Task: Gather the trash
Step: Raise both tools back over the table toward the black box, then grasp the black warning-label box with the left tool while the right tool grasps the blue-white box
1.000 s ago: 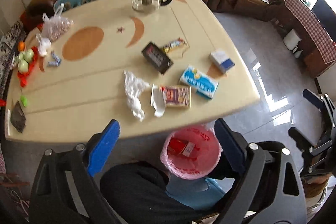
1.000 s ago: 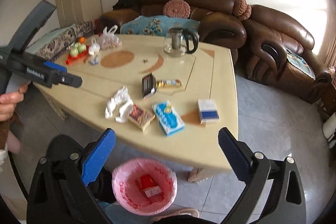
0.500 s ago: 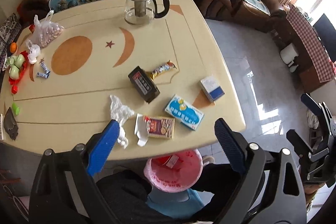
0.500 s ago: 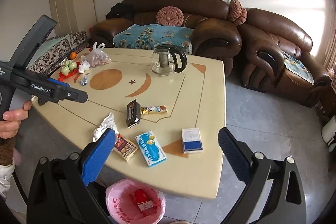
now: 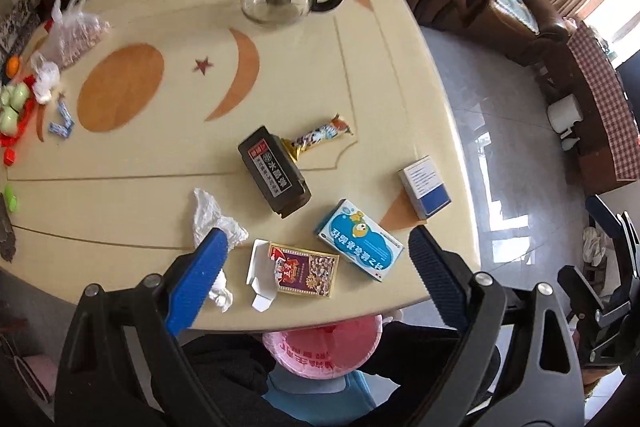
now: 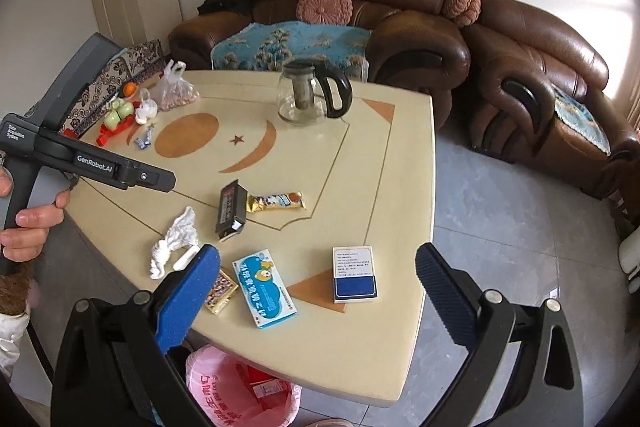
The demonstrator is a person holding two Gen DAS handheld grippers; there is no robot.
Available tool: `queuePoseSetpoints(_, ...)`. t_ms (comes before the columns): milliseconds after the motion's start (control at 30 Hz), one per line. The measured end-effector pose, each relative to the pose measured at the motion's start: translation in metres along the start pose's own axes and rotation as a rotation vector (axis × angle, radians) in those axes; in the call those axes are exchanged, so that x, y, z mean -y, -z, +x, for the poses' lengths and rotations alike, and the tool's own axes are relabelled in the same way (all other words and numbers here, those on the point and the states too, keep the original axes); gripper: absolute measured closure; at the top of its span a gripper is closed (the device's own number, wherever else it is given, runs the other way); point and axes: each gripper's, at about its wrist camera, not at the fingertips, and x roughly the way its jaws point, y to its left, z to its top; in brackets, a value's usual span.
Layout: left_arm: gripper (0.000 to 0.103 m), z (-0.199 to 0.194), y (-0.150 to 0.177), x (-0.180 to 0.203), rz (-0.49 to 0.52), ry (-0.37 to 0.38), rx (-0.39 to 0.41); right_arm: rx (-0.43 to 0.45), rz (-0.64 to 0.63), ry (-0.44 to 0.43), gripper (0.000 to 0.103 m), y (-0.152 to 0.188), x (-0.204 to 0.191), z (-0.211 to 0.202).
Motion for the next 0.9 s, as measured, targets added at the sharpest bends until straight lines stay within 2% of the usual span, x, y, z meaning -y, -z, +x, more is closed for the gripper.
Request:
queuePoseSetpoints(333,0.013,0.063,-0.02,-0.013,-0.045,0.007,-0.092,-0.088,0.0,-0.011,0.007,0.001,0.014,0.06)
queuePoseSetpoints(900,0.014,0.146,-0.041,-0.048,-0.124,0.013,-0.142,-0.258,0.004,-0.043,0.007,0.02,0.028,0.162)
